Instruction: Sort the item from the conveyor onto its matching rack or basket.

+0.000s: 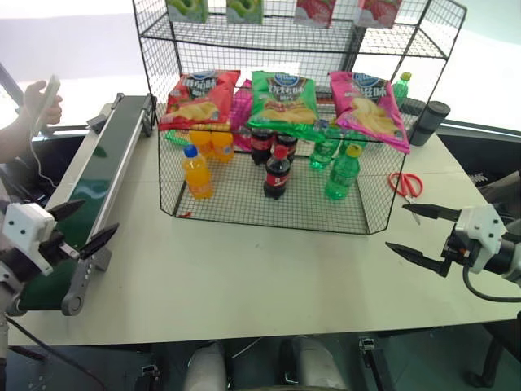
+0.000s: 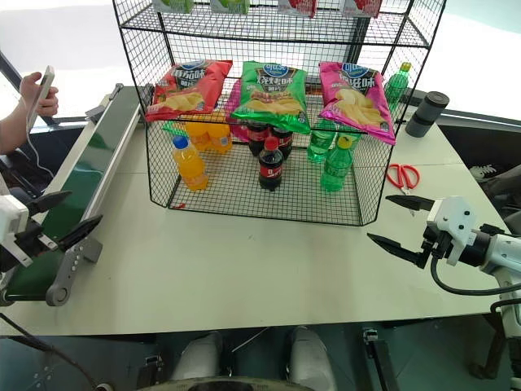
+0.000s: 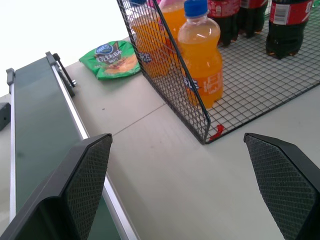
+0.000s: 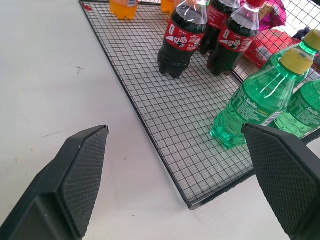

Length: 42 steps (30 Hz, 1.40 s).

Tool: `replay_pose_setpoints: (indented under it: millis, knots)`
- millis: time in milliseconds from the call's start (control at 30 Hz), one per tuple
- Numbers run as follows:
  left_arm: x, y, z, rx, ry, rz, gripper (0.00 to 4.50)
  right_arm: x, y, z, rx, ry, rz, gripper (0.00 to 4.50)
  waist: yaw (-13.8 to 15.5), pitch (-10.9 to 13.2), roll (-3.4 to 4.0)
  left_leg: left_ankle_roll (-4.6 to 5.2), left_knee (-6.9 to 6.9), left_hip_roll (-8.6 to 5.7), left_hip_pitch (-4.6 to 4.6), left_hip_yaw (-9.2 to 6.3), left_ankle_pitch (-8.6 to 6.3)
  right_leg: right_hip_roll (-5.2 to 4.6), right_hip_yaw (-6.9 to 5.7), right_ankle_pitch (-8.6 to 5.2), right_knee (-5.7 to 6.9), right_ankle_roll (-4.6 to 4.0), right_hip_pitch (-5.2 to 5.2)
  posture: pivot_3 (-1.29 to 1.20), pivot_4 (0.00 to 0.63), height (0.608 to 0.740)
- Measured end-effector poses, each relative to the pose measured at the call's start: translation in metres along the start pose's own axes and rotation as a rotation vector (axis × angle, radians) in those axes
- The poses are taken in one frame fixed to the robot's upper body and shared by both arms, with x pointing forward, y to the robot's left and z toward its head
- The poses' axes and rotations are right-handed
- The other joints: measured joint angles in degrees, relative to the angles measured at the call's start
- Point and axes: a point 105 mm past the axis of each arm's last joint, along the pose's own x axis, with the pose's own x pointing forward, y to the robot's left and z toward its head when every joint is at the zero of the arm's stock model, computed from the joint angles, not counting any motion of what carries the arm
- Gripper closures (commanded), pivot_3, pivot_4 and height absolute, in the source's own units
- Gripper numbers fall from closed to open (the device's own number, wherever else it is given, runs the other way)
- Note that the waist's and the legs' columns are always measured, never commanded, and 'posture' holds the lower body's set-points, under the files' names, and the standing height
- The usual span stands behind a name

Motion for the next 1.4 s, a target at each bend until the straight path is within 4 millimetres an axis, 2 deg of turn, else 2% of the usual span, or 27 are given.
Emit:
replay_pose_setpoints:
  millis: [267, 667, 900, 1400]
  knots:
    - [0.013, 0.005, 0.006, 0.036, -0.017, 0.013, 0.00, 0.002, -0.005, 0.001, -0.013, 0.000, -0.011, 0.05, 0.04, 0.00, -0.01, -0.03, 0.00, -0.02, 0.00, 0.00, 0.02, 0.00, 0.00, 0.01, 0.00, 0.00, 0.01, 0.00, 0.150, 0.726]
    - [0.015, 0.001, 0.002, 0.033, -0.014, -0.022, 0.00, 0.001, -0.007, -0.004, -0.028, 0.010, -0.023, 0.05, 0.02, 0.00, 0.00, -0.05, 0.00, -0.01, 0.01, 0.02, 0.03, 0.01, 0.00, 0.01, 0.00, 0.00, 0.00, 0.00, 0.150, 0.726]
    - [0.028, 0.006, 0.007, 0.049, -0.042, -0.026, 0.00, 0.005, -0.005, -0.009, -0.031, 0.007, -0.030, 0.05, 0.06, -0.01, -0.02, -0.24, 0.00, -0.03, 0.00, 0.02, 0.14, 0.01, 0.00, 0.01, 0.01, 0.00, 0.01, 0.00, 0.150, 0.726]
    - [0.042, -0.005, 0.003, 0.056, -0.045, -0.078, 0.00, 0.006, 0.000, -0.012, -0.030, 0.012, -0.051, 0.05, 0.02, -0.01, -0.01, -0.26, 0.00, -0.03, 0.01, 0.02, 0.15, 0.02, 0.00, 0.01, 0.02, 0.01, 0.01, 0.00, 0.150, 0.726]
